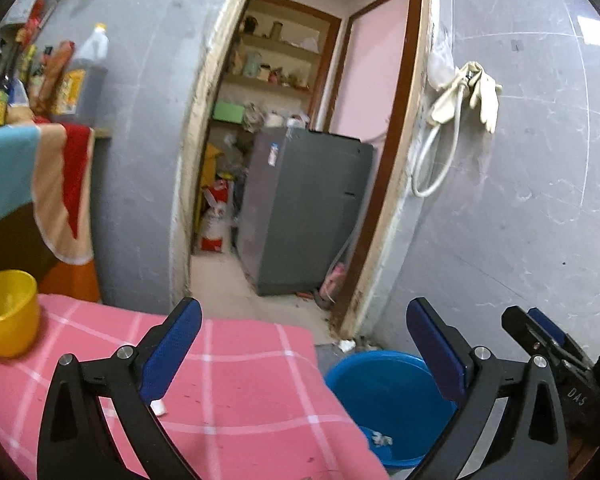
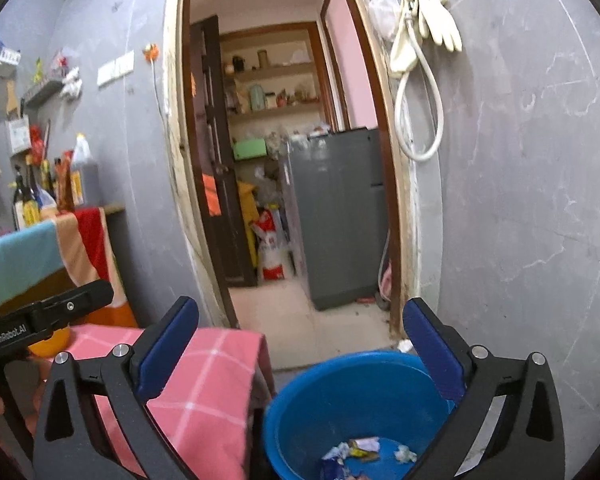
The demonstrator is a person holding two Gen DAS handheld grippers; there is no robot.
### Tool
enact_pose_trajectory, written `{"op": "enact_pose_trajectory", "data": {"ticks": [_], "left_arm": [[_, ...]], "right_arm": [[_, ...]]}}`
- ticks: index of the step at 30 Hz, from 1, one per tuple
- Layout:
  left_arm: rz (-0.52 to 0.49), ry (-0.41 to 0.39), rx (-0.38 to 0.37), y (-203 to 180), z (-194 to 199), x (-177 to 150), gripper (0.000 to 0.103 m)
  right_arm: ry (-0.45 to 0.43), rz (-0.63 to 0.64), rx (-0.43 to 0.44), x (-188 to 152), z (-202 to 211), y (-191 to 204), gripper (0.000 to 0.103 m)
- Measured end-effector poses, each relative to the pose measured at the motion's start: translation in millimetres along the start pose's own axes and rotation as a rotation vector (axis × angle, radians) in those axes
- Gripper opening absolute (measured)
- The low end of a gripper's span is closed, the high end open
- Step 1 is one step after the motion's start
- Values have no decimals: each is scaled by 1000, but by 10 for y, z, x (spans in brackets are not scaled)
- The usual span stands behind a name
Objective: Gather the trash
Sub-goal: 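Open the left tool to drop the wrapper while the right tool releases the scrap, then move both open tools back over the remaining trash on the table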
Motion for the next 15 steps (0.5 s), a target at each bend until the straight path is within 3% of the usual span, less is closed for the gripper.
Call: {"op": "enact_pose_trajectory", "data": {"ticks": [15], "left_arm": [[-1, -78, 151, 584, 498, 80, 101]], "right_arm": [[-63, 36, 81, 125, 89, 587, 103]]}}
Point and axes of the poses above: each gripper's, at about its wrist camera, not at the fingertips, and z roughly against the way its jaws point, y to its left, x to its top, the point moved 10 cm from there along -z, roughly the way its jaws point, and after that the axes turned 1 degree about z, right-handed, at the moved point
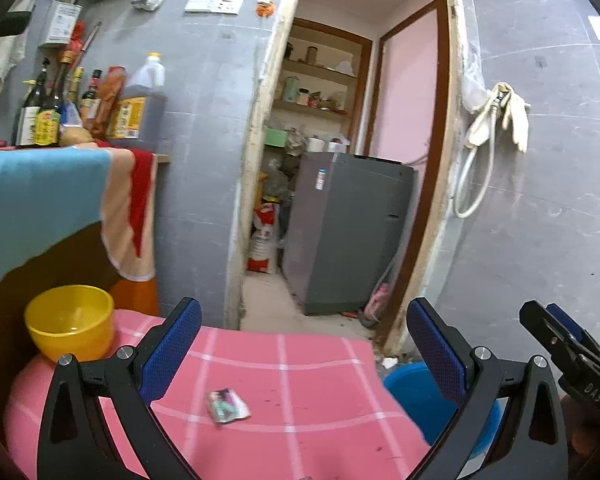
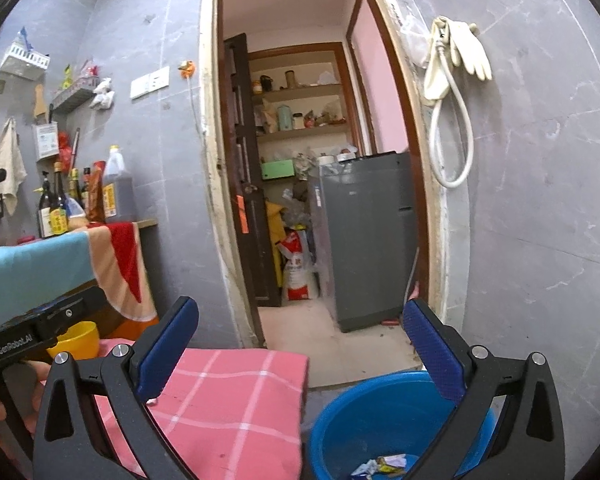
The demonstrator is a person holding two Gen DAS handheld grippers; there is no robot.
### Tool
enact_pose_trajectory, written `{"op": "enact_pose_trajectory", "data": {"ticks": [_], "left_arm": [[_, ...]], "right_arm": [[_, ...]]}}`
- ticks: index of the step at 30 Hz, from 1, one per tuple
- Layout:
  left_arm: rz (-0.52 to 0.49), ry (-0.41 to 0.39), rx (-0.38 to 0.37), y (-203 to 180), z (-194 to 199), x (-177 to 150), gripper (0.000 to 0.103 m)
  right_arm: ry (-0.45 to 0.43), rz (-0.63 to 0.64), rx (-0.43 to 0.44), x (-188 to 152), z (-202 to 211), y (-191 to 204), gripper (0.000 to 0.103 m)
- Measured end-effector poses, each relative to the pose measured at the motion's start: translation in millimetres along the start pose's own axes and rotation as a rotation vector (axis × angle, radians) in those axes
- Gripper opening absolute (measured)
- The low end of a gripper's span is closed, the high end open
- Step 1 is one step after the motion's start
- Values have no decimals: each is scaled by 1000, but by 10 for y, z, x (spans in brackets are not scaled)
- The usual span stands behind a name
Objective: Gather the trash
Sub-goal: 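Move both open tools back over the remaining trash on the table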
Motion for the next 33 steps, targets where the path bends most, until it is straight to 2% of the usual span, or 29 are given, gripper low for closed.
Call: {"op": "enact_pose_trajectory", "data": {"ticks": [10, 17, 25, 33], "left_arm": [[-2, 4, 122, 578, 171, -113, 101], [44, 59, 212, 1120, 206, -357, 101], [54, 160, 331, 1599, 166, -685, 101], [56, 243, 384, 1841, 124, -962, 101]], "right_arm": [[25, 5, 77, -88, -133, 478, 103], [83, 32, 128, -255, -318, 833, 103], [228, 69, 174, -641, -625, 1192, 103], [408, 106, 242, -1095, -925, 1567, 103]]}}
Point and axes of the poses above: each gripper's, at about its wrist camera, not at the fingertips, and z roughly against the way its jaws point, y to its left, x to its top, the point moved 10 cm from there along -z, roughly the way its jaws point, and after that the axes turned 1 degree about z, right-handed, at the moved point
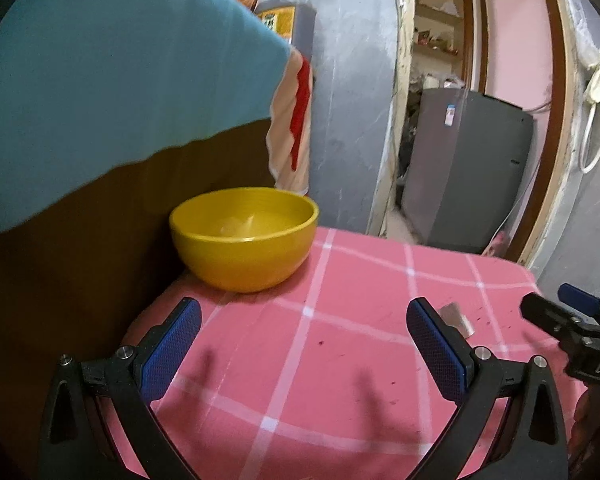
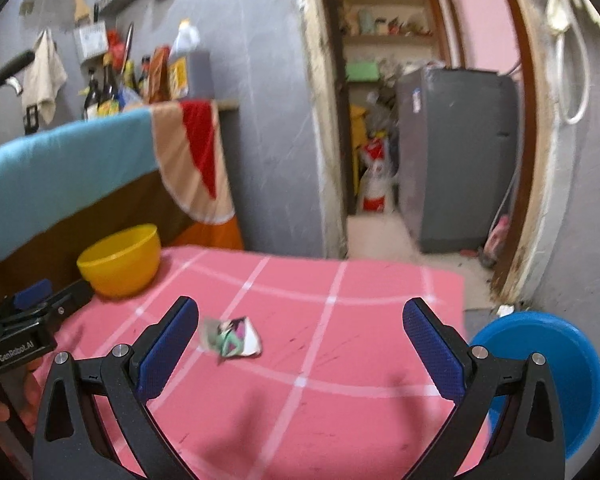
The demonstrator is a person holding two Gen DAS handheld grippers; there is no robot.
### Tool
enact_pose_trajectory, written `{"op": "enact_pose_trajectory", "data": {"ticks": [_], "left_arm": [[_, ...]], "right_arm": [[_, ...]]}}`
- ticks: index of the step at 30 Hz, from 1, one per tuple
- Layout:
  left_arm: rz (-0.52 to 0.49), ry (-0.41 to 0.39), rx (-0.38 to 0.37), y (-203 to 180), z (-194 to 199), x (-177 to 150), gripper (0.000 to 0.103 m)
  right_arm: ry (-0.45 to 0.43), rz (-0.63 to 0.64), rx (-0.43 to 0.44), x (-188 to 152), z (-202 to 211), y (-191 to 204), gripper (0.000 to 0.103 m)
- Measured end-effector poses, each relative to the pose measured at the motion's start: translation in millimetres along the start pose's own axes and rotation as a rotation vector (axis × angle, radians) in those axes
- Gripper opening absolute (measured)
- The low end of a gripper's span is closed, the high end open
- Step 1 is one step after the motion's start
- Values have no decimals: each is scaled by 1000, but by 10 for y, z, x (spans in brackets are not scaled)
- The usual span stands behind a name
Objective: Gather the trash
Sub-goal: 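Move both open tools back over the remaining trash on the table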
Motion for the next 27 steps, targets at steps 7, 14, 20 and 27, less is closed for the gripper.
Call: {"op": "enact_pose_trajectory", "data": {"ticks": [7, 14, 20, 27], "left_arm": [[-2, 41, 27, 124, -91, -123, 101], [7, 80, 25, 166, -163, -208, 101], [-1, 101, 15, 117, -207, -227, 101], [-22, 116, -11, -7, -269, -213, 101]], "right_arm": [[159, 35, 50, -207, -395, 229, 103], [334, 3, 112, -453, -771, 304, 103], [382, -100, 209, -493, -862, 284, 91], [395, -111, 248, -479, -871, 274, 42]]}}
Point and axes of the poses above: each gripper's, at about its wrist camera, not at the fingertips, and z roughly against the way its jaws point, y to its left, x to its top, the point moved 10 cm from there along -z, roughly the way its jaws point, and after that the axes turned 1 degree about z, right-handed, at the moved point
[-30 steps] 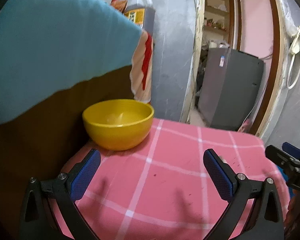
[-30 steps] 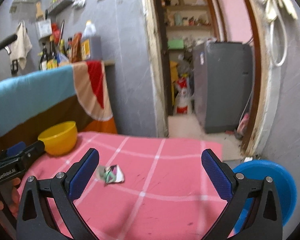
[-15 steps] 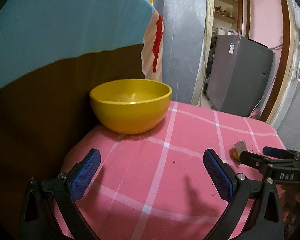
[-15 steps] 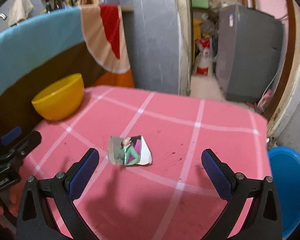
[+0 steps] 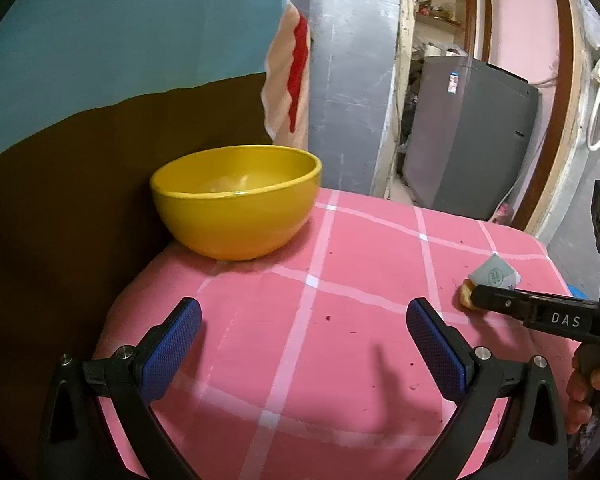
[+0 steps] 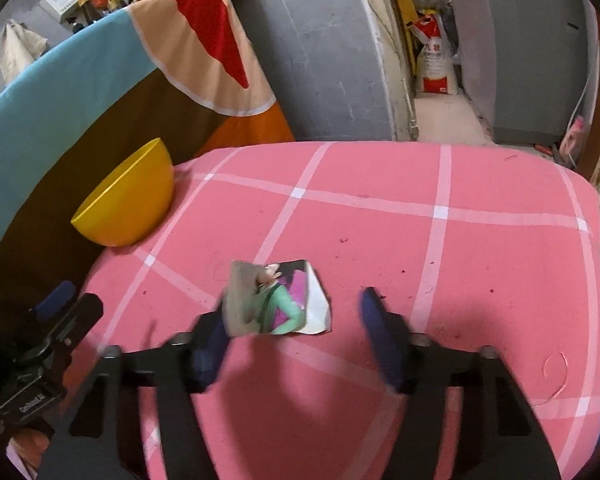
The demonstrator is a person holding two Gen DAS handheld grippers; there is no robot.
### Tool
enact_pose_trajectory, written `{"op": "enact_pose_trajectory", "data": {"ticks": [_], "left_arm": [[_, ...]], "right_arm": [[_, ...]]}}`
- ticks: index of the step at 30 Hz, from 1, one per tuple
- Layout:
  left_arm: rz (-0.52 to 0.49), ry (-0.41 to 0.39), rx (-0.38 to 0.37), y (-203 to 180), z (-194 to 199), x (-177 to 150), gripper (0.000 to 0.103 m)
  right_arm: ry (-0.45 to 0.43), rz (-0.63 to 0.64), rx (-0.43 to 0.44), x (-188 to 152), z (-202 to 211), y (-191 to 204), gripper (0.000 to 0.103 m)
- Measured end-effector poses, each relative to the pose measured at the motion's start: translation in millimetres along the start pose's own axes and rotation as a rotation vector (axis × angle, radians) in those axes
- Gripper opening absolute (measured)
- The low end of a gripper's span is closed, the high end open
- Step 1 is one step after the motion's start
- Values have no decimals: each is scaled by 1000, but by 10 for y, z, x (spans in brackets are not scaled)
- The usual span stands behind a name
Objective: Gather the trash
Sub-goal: 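Move both open tools back over the remaining trash on the table, then grasp the printed paper card with the right tool while the left tool grasps the potato peel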
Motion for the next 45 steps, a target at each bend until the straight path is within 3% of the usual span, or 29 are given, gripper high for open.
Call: {"op": "enact_pose_trajectory", "data": {"ticks": [3, 10, 23, 29, 31, 37, 45], "left_arm": [[-10, 8, -17, -73, -25, 8, 101], [-64, 36, -88, -366, -107, 21, 101], [-272, 128, -198, -1094, -414, 0, 99], [-340, 190, -221, -1344, -598, -3, 79], [-374, 209, -218, -1422, -645, -24, 66], [-415, 269, -211, -1509, -760, -105, 42], [-416, 272, -224, -1560, -725, -159, 27]], "right_arm": [[-2, 1, 7, -10, 21, -17, 34], [-37, 18, -44, -30, 153, -139, 34], [-67, 10, -156, -118, 415, -577, 34], [-82, 6, -180, -165, 504, -683, 34], [-87, 0, -181, -181, 532, -709, 34], [-96, -5, -177, -205, 570, -731, 34], [-104, -13, -170, -223, 602, -746, 34]]}}
Point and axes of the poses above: each gripper's, at about its wrist camera, not at the fingertips, and z roughly against the way its jaws point, y to its left, x to its top, the point moved 10 cm from there along -z, roughly the way its jaws point, and after that the axes turned 1 degree about z, right-handed, at the moved point
